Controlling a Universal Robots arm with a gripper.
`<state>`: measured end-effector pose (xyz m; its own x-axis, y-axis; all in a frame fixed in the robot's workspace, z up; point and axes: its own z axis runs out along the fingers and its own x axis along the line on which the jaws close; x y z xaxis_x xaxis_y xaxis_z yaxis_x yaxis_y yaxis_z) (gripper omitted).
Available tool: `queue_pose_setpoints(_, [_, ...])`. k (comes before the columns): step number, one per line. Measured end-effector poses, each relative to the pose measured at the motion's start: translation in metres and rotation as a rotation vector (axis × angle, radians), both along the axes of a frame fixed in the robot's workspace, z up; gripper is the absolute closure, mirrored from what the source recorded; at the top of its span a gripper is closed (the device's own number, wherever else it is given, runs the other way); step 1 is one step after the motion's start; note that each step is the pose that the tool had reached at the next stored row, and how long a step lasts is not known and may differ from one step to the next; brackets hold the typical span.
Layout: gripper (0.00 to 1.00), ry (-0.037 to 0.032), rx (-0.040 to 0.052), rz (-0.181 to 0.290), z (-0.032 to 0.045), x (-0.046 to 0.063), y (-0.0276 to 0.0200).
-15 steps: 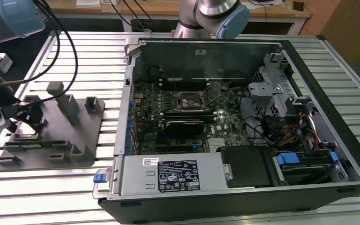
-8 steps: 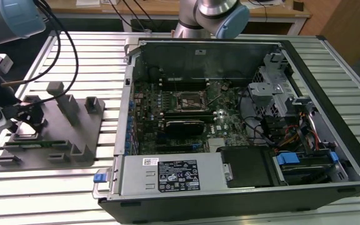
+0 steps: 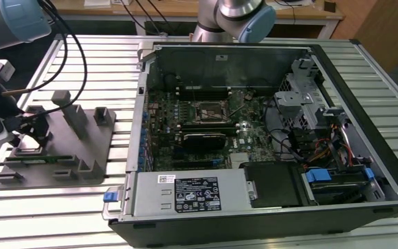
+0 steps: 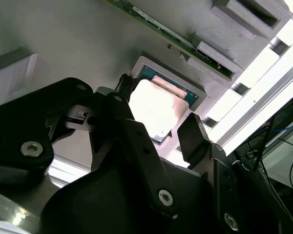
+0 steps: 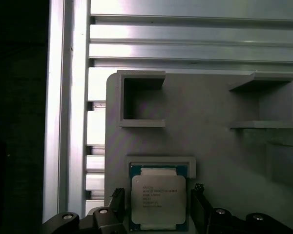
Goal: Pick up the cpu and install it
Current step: 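Pick up the cpu and move it towards the insertion slot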
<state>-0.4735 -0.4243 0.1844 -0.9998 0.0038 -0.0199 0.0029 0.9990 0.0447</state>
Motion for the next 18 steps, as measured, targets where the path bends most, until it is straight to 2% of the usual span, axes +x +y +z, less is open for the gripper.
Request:
queue_pose_setpoints(12, [0.35,-0.0002,0.0003,0.000,-0.0016,0.0000,0.0026])
queue_pose_setpoints(18, [0.35,-0.0003,0.0040,0.000,-0.0016,0.0001,0.0031])
